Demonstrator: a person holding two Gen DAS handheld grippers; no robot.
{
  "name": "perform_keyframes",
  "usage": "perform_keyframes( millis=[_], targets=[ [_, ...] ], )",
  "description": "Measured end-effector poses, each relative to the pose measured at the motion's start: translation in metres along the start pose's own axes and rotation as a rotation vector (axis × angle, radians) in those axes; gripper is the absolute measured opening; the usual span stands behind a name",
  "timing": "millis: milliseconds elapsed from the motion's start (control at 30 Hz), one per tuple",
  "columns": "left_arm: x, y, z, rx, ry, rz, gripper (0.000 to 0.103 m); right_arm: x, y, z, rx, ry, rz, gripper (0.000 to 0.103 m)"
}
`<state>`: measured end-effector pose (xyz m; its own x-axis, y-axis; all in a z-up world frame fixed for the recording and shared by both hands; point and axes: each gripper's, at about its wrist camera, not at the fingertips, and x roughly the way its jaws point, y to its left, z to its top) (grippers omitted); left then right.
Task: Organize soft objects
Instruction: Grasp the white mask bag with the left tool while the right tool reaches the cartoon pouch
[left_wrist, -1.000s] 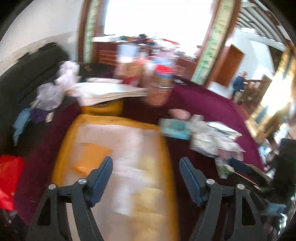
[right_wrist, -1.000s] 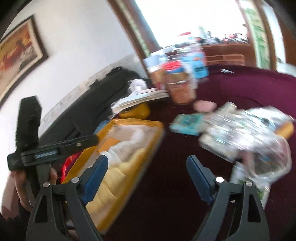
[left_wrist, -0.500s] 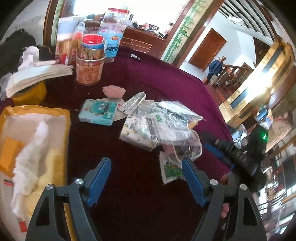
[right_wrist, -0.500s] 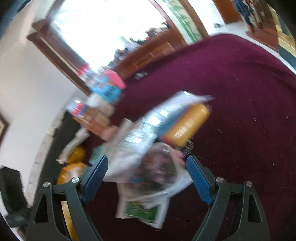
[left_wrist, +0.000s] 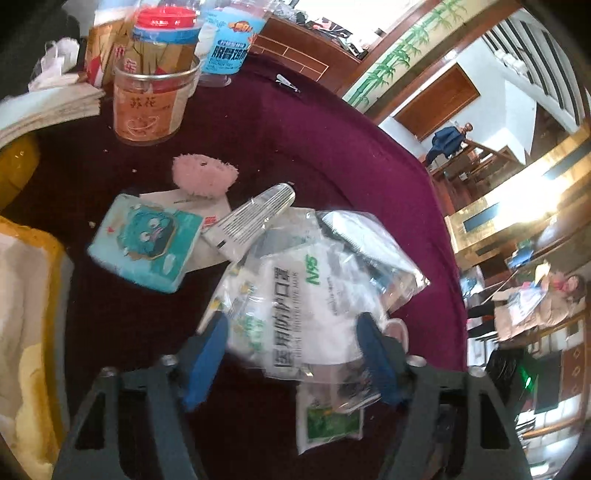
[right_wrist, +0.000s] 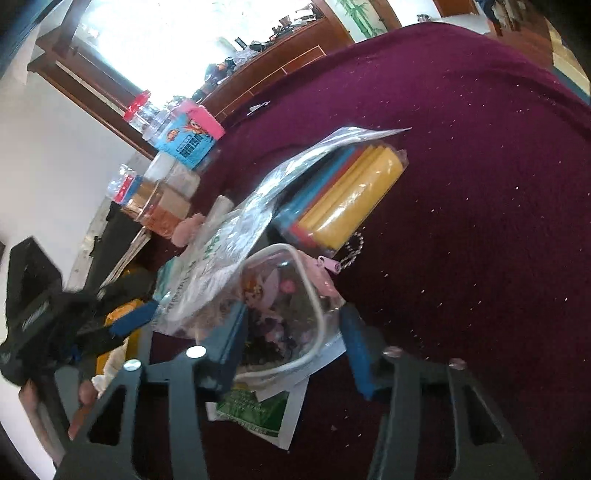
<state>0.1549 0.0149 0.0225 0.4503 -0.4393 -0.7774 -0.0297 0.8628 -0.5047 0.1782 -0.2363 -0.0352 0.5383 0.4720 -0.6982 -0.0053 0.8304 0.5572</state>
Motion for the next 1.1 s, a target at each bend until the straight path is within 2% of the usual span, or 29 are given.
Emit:
perform_keyframes(
  millis=[33, 100, 167, 267, 333, 433, 467, 500, 533, 600, 667, 733, 767, 833, 933, 1000, 1033, 1100],
  targets=[
    [0.003, 0.0, 0.003, -0.021, 0.003, -0.004, 0.06, 0.0, 0.0, 0.0, -0.002, 0.002, 0.001, 0.045],
    [0.01, 0.0, 0.008, -0.028, 0.009, 0.018, 0.046, -0.001, 0.0, -0.001, 0.003, -0.002, 0.012, 0.04],
    [0.021, 0.004, 0.009, -0.054, 0.057, 0.026, 0.042, -0.003, -0.002, -0.001, 0.009, 0.0, 0.025, 0.038],
    [0.019, 0.0, 0.007, -0.025, 0.043, 0.038, 0.02, -0.004, -0.003, -0.002, 0.015, -0.001, 0.04, 0.035],
    [0.019, 0.001, 0.002, -0.028, 0.065, 0.027, 0.02, -0.005, -0.002, -0.002, 0.012, -0.006, 0.042, 0.035],
    [0.001, 0.001, -0.005, -0.039, 0.018, -0.037, 0.021, -0.005, -0.003, -0.001, 0.019, -0.007, 0.043, 0.036],
    [-0.004, 0.001, -0.005, -0.045, 0.004, -0.043, 0.033, -0.004, -0.004, -0.001, 0.02, -0.004, 0.03, 0.037],
    [-0.005, 0.0, -0.005, -0.051, 0.003, -0.039, 0.056, -0.004, -0.004, -0.001, 0.02, -0.003, 0.027, 0.037],
    [-0.007, 0.0, -0.005, -0.064, 0.011, -0.03, 0.064, -0.003, -0.004, -0.001, 0.021, -0.005, 0.029, 0.037],
    [-0.007, 0.002, -0.004, -0.078, 0.009, -0.035, 0.065, -0.003, -0.005, -0.002, 0.021, -0.003, 0.026, 0.04],
    [-0.003, 0.002, -0.001, -0.079, -0.005, -0.004, 0.064, -0.003, -0.007, -0.001, 0.026, -0.005, 0.02, 0.044],
    [0.004, 0.006, 0.003, -0.109, 0.008, -0.011, 0.05, -0.002, -0.008, -0.001, 0.034, -0.002, 0.02, 0.046],
    [0.009, 0.006, 0.004, -0.118, 0.029, -0.017, 0.032, -0.002, -0.009, -0.002, 0.033, -0.004, 0.023, 0.046],
    [0.018, 0.004, 0.008, -0.115, 0.046, -0.017, 0.012, -0.001, -0.007, -0.002, 0.027, -0.005, 0.019, 0.046],
    [0.014, 0.004, 0.002, -0.116, 0.047, -0.033, 0.005, -0.001, -0.006, -0.002, 0.026, -0.007, 0.028, 0.044],
    [0.003, 0.008, -0.001, -0.118, 0.028, -0.057, 0.002, -0.002, -0.009, -0.002, 0.037, -0.006, 0.056, 0.033],
    [-0.008, 0.013, -0.004, -0.139, 0.016, -0.086, 0.002, -0.004, -0.008, -0.002, 0.038, -0.011, 0.067, 0.031],
    [-0.025, 0.022, -0.011, -0.164, -0.005, -0.135, 0.001, -0.007, -0.006, -0.002, 0.031, -0.019, 0.083, 0.013]
  ],
)
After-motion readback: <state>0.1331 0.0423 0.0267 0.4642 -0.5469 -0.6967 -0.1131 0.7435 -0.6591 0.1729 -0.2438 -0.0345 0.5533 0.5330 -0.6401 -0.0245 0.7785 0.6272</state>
